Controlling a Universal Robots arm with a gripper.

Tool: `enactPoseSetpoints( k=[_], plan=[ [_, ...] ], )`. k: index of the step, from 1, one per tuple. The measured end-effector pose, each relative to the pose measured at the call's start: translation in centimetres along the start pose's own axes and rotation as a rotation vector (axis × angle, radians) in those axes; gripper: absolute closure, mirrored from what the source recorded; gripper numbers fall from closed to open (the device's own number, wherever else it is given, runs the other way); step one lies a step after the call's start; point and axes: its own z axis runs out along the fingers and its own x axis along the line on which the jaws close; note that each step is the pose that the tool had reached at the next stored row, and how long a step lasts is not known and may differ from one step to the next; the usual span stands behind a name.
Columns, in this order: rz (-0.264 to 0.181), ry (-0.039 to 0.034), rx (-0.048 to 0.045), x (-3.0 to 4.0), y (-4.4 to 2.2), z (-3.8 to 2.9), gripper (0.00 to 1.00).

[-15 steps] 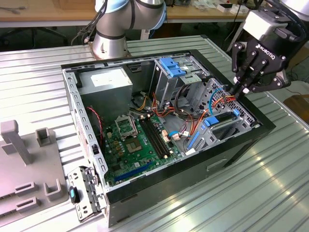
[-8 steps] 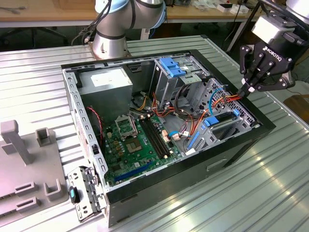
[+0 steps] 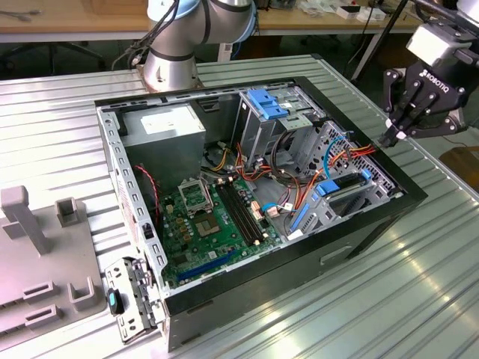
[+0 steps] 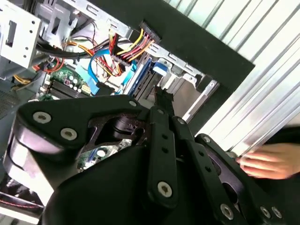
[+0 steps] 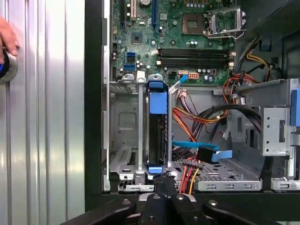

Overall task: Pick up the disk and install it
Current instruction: 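Insert the first disk wire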

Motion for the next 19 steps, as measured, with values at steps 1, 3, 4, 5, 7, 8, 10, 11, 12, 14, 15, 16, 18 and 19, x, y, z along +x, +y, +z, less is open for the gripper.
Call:
enactPoseSetpoints(
  k=[1, 3, 4, 5, 7, 8, 10, 11, 12, 14, 15, 16, 18, 19],
  plan=[
    [-0.034, -0.0004, -0.0011, 0.01, -0.11, 0.03, 0.89],
    [-0.075, -0.0006, -0.0025, 0.02, -0.26, 0.05, 0.89],
    [-0.090, -0.0008, -0.0029, 0.02, -0.33, 0.05, 0.89],
    [-0.113, -0.0012, -0.0038, 0.02, -0.44, 0.06, 0.89],
    [-0.154, -0.0019, -0.0051, 0.02, -0.54, 0.07, 0.89],
    [-0.164, -0.0019, -0.0054, 0.02, -0.53, 0.06, 0.89],
    [-0.192, -0.0023, -0.0063, 0.03, -0.54, 0.07, 0.89],
    [-0.207, -0.0028, -0.0068, 0.03, -0.54, 0.07, 0.89],
    [-0.225, -0.0032, -0.0073, 0.02, -0.54, 0.08, 0.89],
    [-0.248, -0.0035, -0.0081, 0.02, -0.54, 0.08, 0.89],
    [-0.262, -0.0036, -0.0086, 0.02, -0.54, 0.07, 0.89],
    [-0.284, -0.0039, -0.0093, 0.02, -0.55, 0.08, 0.89],
    [-0.310, -0.0041, -0.0102, 0.03, -0.55, 0.07, 0.89],
    [-0.317, -0.0042, -0.0104, 0.02, -0.55, 0.07, 0.89]
  ],
)
